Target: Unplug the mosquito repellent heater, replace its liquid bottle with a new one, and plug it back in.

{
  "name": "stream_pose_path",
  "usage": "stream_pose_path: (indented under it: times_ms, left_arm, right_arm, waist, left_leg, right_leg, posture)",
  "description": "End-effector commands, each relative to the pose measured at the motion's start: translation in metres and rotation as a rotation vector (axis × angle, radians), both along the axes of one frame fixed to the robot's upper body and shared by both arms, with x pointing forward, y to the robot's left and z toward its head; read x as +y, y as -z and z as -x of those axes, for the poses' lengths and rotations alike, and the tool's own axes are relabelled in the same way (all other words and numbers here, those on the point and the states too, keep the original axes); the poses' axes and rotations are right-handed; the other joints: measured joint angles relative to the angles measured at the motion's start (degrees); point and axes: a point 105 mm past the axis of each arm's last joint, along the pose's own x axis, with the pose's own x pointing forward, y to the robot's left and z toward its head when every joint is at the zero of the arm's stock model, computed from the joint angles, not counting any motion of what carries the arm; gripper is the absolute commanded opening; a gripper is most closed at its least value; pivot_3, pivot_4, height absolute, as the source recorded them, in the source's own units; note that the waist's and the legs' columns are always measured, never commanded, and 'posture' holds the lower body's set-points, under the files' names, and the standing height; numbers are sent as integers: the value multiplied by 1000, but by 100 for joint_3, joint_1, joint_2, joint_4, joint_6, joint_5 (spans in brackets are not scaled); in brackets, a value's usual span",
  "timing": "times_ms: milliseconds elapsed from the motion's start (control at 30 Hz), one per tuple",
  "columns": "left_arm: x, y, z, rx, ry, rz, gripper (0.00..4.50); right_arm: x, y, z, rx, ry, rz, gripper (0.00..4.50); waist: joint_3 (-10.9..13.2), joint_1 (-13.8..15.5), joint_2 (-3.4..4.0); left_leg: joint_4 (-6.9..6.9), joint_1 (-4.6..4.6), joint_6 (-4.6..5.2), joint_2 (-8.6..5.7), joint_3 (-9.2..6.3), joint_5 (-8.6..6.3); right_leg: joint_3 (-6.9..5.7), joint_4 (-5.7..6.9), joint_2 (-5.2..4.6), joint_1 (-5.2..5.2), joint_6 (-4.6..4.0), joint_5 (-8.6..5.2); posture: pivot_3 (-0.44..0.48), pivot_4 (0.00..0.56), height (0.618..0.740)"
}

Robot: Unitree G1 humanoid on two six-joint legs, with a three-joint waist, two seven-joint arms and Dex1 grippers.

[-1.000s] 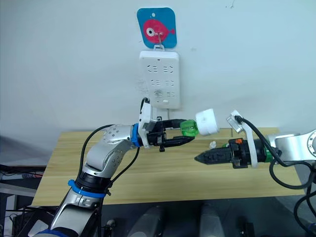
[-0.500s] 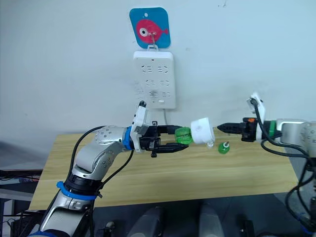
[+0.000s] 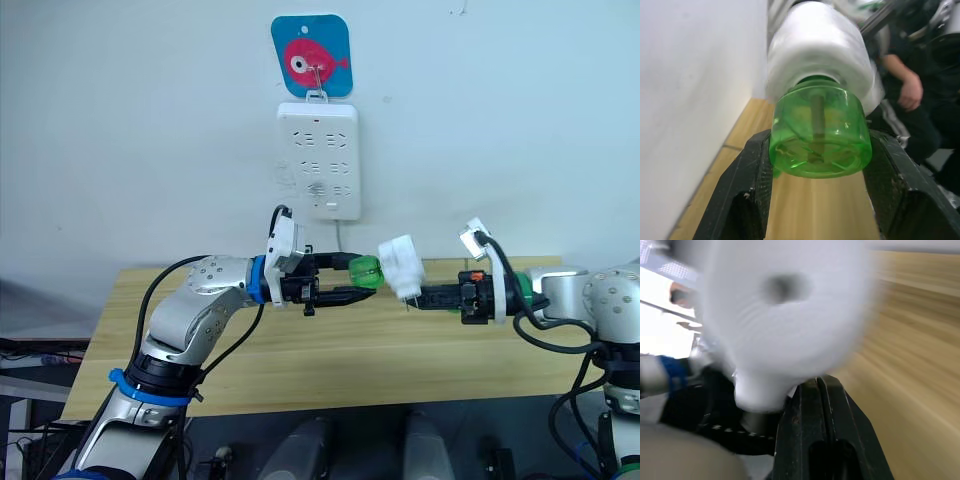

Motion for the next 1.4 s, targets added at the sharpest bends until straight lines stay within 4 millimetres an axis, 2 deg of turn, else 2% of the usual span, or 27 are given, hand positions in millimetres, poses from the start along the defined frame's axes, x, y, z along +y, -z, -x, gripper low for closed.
stream_pose_path:
  times_ms: [33,100,167,300,400,467,533,700,800,1033,1200,1400]
  left_arm:
    - [-3,-4,4,-43,19,7,2221]
    - [-5,-3,4,-44,25,3,2221]
    - [-6,-3,4,-53,29,-2,2221]
    - [-8,-2,5,-59,40,-8,2221]
    - [-9,-2,8,-55,53,-11,2221]
    - [-8,-2,9,-52,58,-12,2221]
    - [-7,-2,9,-48,58,-12,2221]
    - [-5,-1,11,-33,63,-10,2221]
    - [-5,-2,12,-26,66,-3,2221]
    - [-6,-4,14,-29,81,1,2221]
    - [-5,-9,12,-22,66,21,2221]
    - [-3,-5,5,-49,22,-7,2221]
  right_arm:
    - [8,-26,20,-32,-121,-65,27]
    - [12,-39,21,-46,-153,-100,27]
    - [16,-49,11,-78,-123,-123,27]
    - [21,-66,-30,-134,54,-174,27]
    - [15,-66,-65,-192,253,-130,27]
    - [8,-64,-82,-241,359,-77,27]
    - [3,-64,-88,-256,398,-68,27]
    - [2,-61,-79,-266,331,-62,27]
    - [7,-50,-69,-236,254,-51,27]
    - [11,-23,-63,-214,204,2,27]
    - [7,-9,-49,-179,156,33,27]
    - [4,1,-21,-126,41,58,27]
  waist:
    - [0,-1,0]
    - [0,-9,0]
    - [-1,-24,0]
    - [-2,-58,-1]
    - [-2,-70,0]
    - [-2,-71,0]
    - [-3,-68,1]
    - [-2,-82,1]
    - [-3,-82,1]
    - [-2,-81,1]
    - [-2,-73,1]
    - [-2,-63,1]
  left_leg:
    - [0,1,0,0,1,0]
    - [0,2,0,-1,5,0]
    - [3,3,1,-2,12,1]
    - [4,6,2,-2,15,2]
    - [3,4,2,-1,14,2]
    - [4,-8,2,-5,15,2]
    - [10,-31,2,-6,14,2]
    - [19,-47,2,-6,10,2]
    - [27,-46,2,-4,7,2]
    - [72,-48,4,-10,5,0]
    - [77,-48,4,-12,4,0]
    - [77,-48,4,-12,4,0]
  right_leg:
    - [0,2,1,0,0,0]
    - [3,3,2,0,1,1]
    - [8,2,2,0,4,5]
    - [10,1,2,3,5,8]
    - [8,2,2,0,4,9]
    - [9,2,2,-14,4,9]
    - [3,2,2,-33,5,9]
    - [-4,0,1,-42,4,9]
    - [-6,6,2,-38,4,10]
    - [2,38,3,-35,8,13]
    - [3,46,2,-36,8,13]
    - [4,47,1,-37,7,13]
  posture:
    - [113,219,740]
    - [108,215,740]
    - [104,211,740]
    - [98,208,740]
    - [98,208,740]
    - [100,208,740]
    - [105,212,740]
    - [107,216,740]
    - [108,218,740]
    - [113,219,740]
    - [113,219,740]
    - [117,219,740]
